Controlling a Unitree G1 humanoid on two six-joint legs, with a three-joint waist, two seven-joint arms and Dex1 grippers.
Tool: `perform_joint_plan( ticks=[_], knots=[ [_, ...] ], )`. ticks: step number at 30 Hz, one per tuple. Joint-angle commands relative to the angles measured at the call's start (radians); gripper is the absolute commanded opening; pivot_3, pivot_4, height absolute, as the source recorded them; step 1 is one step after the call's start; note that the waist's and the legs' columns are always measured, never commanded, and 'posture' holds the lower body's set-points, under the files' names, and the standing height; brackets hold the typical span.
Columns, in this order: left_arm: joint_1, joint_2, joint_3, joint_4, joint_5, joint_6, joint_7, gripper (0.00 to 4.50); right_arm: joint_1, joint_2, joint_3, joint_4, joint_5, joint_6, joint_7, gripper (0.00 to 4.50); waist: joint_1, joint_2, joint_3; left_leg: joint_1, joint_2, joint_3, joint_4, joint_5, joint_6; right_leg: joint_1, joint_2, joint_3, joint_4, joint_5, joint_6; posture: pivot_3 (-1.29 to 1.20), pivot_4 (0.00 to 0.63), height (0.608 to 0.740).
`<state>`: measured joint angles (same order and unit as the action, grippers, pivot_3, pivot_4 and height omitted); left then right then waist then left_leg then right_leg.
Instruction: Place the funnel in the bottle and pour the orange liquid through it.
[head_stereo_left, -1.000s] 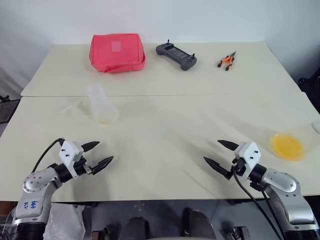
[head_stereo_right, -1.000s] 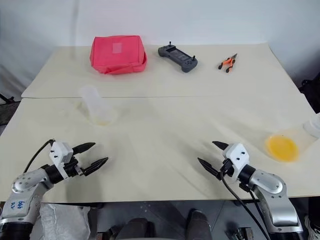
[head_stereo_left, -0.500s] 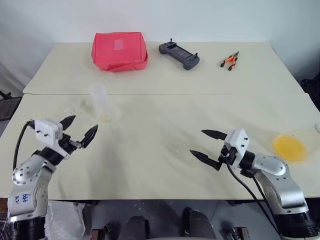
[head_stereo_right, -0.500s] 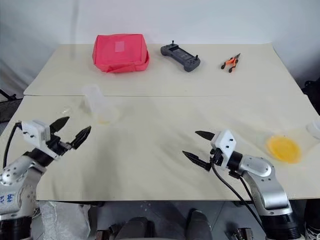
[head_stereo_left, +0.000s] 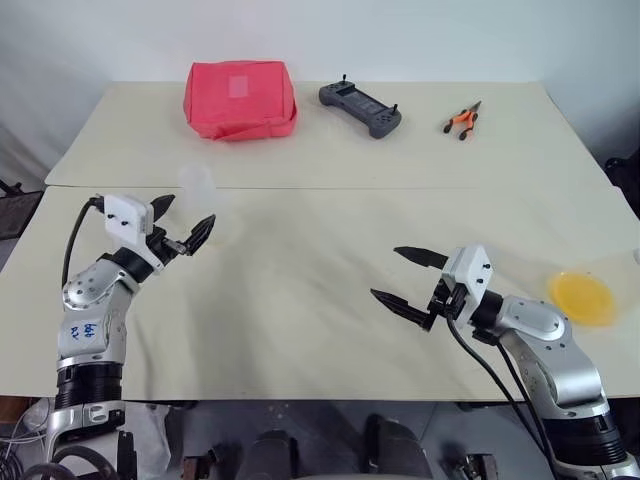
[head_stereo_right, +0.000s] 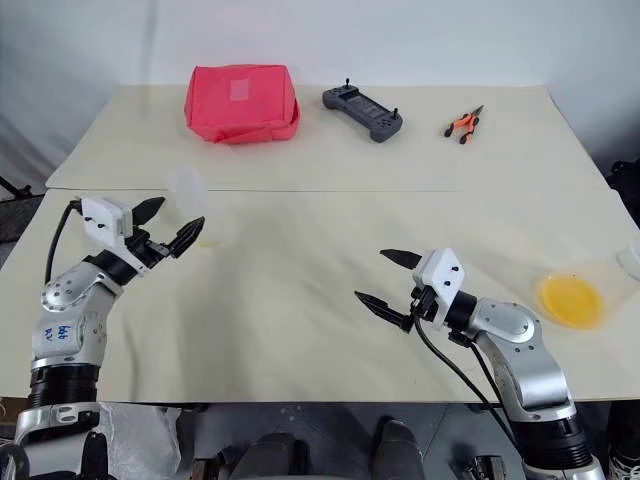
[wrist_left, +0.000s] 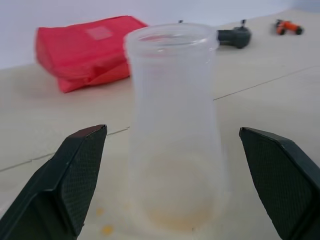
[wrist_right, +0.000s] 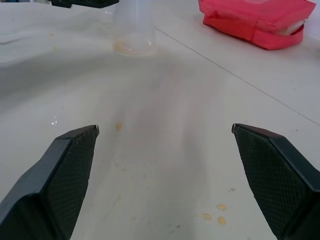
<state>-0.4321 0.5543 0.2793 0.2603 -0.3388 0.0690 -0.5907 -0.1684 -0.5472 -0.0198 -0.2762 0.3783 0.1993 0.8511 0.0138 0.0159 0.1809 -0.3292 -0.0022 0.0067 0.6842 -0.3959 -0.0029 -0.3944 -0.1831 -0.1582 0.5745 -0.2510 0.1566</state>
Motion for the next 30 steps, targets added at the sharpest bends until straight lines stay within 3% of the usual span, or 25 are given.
perform_joint_plan(
  ticks=[1,6,9,14,24,30],
  knots=[
    [-0.071,0.016,-0.010,0.074,0.025,-0.069,-0.033,4.50,0.006,0.003,-0.007,-0.051,0.015,0.000,-0.010,4.48,0.001,0.000,0.000,0.000,0.000,0.000,0.000,0.000,0.000,0.000,0.000,0.000,0.000,0.000,0.000,0.00,0.150,0.740],
    [-0.174,0.014,-0.023,0.203,0.048,-0.135,-0.056,4.50,0.005,0.007,-0.002,-0.048,0.012,-0.001,-0.018,4.48,0.000,0.000,0.000,0.000,0.000,0.000,0.001,0.000,0.000,0.000,0.000,0.000,0.000,0.000,0.000,0.00,0.150,0.740],
    [-0.211,0.008,-0.020,0.260,0.049,-0.173,-0.067,3.89,0.005,0.010,-0.004,-0.047,0.009,-0.004,-0.028,4.50,-0.003,0.000,0.000,0.000,0.000,0.000,0.001,0.000,0.000,0.000,0.000,0.000,0.000,0.000,0.000,0.00,0.150,0.740],
    [-0.228,0.012,-0.025,0.278,0.048,-0.182,-0.094,2.40,0.018,0.006,-0.011,-0.053,0.009,-0.008,-0.036,4.50,-0.013,-0.001,0.000,-0.001,0.000,0.000,0.001,0.000,0.000,0.000,0.000,0.000,0.000,0.000,0.001,0.00,0.150,0.740],
    [-0.235,-0.007,-0.136,0.045,-0.022,0.059,-0.256,2.34,0.031,-0.029,-0.053,-0.052,0.031,-0.002,-0.019,4.50,-0.011,-0.001,0.001,-0.003,0.000,-0.001,0.004,0.000,0.000,0.000,0.000,0.000,0.000,0.001,0.001,0.00,0.150,0.740],
    [-0.280,-0.093,-0.247,-0.065,-0.059,0.146,-0.360,2.34,0.027,-0.059,-0.085,-0.035,0.038,-0.008,0.000,4.50,-0.012,-0.002,0.001,-0.005,0.000,-0.001,0.008,0.000,0.000,0.000,0.000,0.000,0.001,0.001,0.002,0.00,0.150,0.740]
  ],
)
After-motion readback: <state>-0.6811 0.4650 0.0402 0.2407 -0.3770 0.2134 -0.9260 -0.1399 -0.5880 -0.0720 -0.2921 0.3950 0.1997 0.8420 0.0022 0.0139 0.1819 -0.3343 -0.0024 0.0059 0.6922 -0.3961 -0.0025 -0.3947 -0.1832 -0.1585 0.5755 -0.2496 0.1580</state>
